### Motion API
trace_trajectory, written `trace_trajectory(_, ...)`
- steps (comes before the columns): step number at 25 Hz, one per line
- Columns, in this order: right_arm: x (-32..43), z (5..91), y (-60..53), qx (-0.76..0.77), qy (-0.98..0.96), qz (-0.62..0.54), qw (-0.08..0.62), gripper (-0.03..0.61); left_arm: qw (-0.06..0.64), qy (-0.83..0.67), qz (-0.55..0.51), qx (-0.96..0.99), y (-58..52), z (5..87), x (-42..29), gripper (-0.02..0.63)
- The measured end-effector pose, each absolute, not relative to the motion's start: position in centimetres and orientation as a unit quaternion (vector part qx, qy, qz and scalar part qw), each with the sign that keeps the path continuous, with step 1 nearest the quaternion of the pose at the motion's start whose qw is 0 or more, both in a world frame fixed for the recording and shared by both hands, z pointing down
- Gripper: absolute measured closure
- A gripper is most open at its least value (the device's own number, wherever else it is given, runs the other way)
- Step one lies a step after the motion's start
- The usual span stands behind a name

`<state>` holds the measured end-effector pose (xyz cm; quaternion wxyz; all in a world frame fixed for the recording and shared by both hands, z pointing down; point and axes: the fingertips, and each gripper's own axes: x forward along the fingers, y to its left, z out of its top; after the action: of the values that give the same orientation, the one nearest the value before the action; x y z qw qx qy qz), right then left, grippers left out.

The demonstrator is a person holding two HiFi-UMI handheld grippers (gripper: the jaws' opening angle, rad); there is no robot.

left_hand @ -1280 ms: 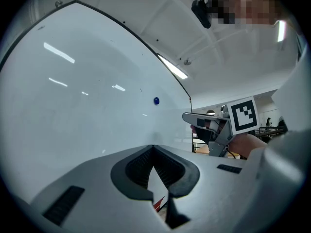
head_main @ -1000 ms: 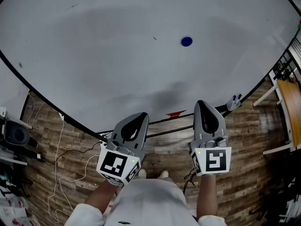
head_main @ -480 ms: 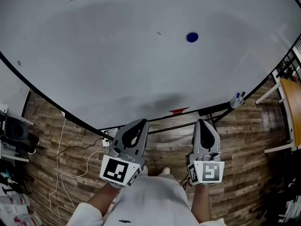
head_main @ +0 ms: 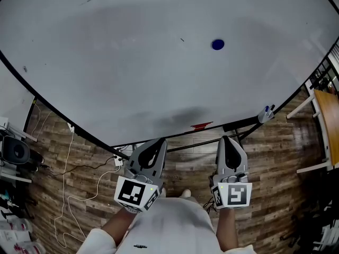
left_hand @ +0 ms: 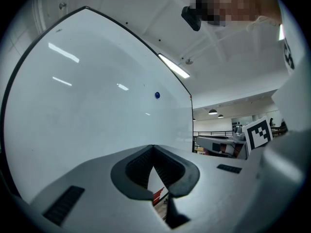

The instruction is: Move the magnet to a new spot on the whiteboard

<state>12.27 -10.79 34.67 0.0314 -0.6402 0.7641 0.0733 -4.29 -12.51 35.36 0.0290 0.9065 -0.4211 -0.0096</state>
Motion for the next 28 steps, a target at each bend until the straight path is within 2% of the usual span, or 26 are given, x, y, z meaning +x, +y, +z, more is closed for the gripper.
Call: trace_trajectory(28, 10.9, 33.7, -11.3, -0.632, 0.771, 0.074, 0.025, 0.568, 0.023, -0.409, -0.009, 0.912, -12.5, 34.6, -3.8, 0.607)
